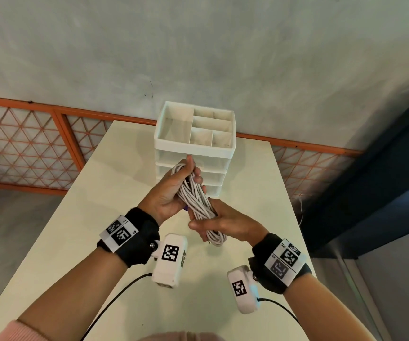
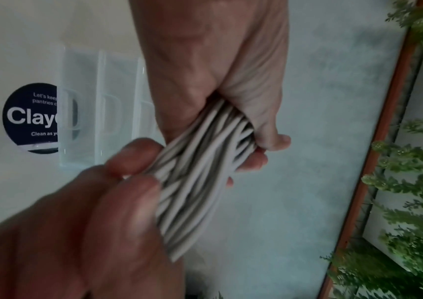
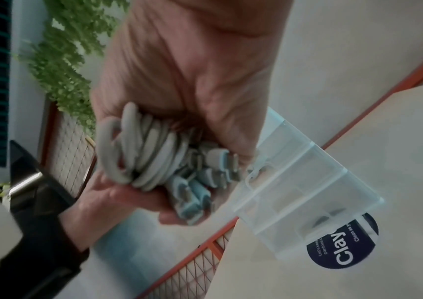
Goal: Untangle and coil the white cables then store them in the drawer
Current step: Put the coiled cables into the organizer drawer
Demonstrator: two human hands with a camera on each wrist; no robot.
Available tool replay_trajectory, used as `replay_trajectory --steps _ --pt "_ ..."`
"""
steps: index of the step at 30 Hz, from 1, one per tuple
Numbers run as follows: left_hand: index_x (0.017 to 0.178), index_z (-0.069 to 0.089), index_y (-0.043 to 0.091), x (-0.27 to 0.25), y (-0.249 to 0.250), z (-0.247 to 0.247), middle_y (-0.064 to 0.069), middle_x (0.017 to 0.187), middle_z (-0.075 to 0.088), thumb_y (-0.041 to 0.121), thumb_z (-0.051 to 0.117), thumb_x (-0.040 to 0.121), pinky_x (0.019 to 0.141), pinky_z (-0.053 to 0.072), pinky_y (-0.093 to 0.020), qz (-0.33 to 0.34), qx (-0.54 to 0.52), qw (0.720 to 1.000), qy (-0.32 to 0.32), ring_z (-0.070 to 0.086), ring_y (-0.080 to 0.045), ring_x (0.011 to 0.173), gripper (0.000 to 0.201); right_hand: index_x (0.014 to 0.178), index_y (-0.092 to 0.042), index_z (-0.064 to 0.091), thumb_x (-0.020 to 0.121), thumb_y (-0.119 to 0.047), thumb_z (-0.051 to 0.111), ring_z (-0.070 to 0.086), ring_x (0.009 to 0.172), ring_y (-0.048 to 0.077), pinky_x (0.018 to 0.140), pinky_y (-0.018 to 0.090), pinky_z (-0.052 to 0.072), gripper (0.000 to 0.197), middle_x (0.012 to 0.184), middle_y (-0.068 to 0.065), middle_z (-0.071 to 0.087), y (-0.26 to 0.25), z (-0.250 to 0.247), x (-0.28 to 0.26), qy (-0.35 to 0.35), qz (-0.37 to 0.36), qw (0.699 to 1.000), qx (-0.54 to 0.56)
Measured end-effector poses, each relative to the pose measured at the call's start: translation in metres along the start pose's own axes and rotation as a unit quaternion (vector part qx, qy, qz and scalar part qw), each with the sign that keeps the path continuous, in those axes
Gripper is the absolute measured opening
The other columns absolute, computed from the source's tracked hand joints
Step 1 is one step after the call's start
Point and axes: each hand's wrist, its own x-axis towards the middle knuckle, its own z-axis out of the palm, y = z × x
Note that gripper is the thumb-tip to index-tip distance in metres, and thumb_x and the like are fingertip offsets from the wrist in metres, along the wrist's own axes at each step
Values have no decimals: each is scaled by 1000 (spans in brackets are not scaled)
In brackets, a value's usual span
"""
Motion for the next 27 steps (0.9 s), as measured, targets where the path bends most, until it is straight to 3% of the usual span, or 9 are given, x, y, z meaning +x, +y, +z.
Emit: replay_trajectory --steps 4,8,12,14,16,19,21,23,27 --pt "52 43 20 -1 -4 6 9 43 32 52 58 69 48 48 -22 -28 1 999 33 34 -3 37 40 66 -12 49 85 -18 69 49 44 17 53 26 45 28 51 3 50 7 6 3 27 18 999 -36" --pt "46 39 21 3 -9 5 10 39 27 49 64 72 41 39 -18 -44 24 997 61 26 -4 33 46 62 -17 46 86 -18 67 49 43 17 52 27 44 32 48 -3 49 16 8 6 32 35 998 -43" --pt "52 43 20 9 -17 -6 9 42 31 44 64 80 47 45 -20 -53 -11 995 88 33 -3 36 42 66 -17 52 84 -40 64 55 45 12 54 25 47 32 48 -7 56 23 8 6 51 13 996 -71" --pt "53 45 20 11 -22 -14 8 43 36 44 64 79 55 49 -22 -70 -19 993 94 39 -5 38 40 73 -14 54 81 -57 59 56 44 9 52 21 45 44 48 -8 58 29 10 6 63 12 995 -71" --pt "55 48 18 15 -31 -21 6 46 43 39 63 84 64 51 -26 -94 -11 990 101 47 -6 42 39 79 -10 54 85 -57 54 55 43 8 48 16 43 47 49 -6 58 37 9 7 76 43 994 -59" --pt "55 62 16 25 -47 -29 1 61 55 25 63 86 69 54 -28 -113 5 986 124 61 -9 52 33 77 -12 54 90 -49 52 56 43 11 49 18 46 40 54 -1 58 48 4 9 71 106 991 -38" --pt "63 68 15 34 -56 -37 -3 78 64 25 65 85 77 51 -29 -121 38 983 133 67 -11 67 25 75 -12 54 90 -50 53 55 42 12 51 20 47 41 54 0 59 57 -3 10 62 135 989 -31" --pt "82 70 17 46 -60 -49 -2 99 67 38 66 84 82 47 -30 -119 78 978 154 63 -13 87 22 73 -13 54 89 -51 53 54 41 13 51 21 47 41 53 0 58 67 -12 9 63 164 984 -20" --pt "118 55 11 77 -62 -75 -2 117 58 44 56 89 90 47 -30 -104 93 967 213 56 -16 108 44 75 -12 56 89 -51 53 55 43 14 51 21 47 42 52 -2 58 84 -31 2 74 193 978 -1"
